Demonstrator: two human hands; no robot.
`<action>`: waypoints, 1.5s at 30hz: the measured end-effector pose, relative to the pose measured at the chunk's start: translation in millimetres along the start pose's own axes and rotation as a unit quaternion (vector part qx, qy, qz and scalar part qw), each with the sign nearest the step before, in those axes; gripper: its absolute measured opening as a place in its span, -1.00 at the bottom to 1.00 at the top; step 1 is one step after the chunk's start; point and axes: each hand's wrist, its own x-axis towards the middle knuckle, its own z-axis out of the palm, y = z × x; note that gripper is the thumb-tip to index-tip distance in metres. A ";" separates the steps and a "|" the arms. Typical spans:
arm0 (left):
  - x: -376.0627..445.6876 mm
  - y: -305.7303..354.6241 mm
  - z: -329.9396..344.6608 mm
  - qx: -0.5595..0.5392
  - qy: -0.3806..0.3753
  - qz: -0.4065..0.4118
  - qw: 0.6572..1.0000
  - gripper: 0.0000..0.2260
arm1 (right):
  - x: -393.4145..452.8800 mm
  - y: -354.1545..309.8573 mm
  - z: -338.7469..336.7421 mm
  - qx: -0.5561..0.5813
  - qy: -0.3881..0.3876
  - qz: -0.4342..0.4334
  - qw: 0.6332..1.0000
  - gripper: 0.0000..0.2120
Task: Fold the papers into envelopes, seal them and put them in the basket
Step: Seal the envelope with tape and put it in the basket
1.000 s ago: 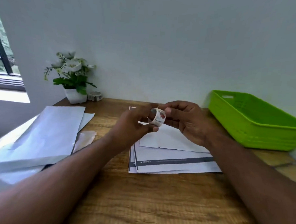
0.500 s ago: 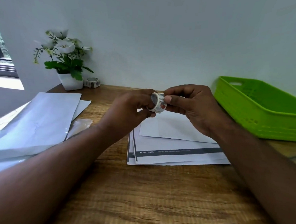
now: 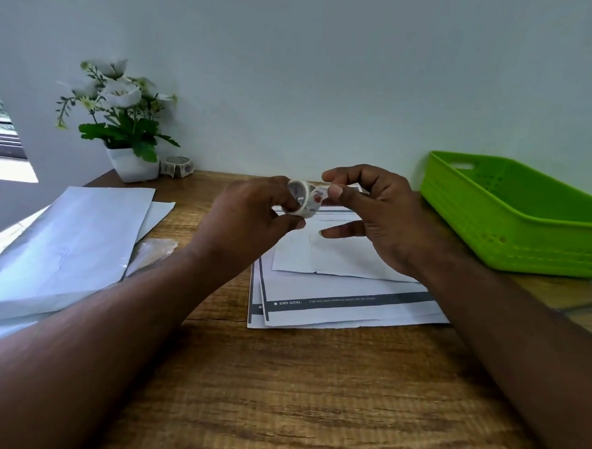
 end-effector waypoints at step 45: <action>-2.4 -0.5 -5.0 -0.027 -0.163 -0.181 0.970 -0.42 | 2.7 7.2 -22.4 -0.172 -0.047 0.056 0.982 -0.77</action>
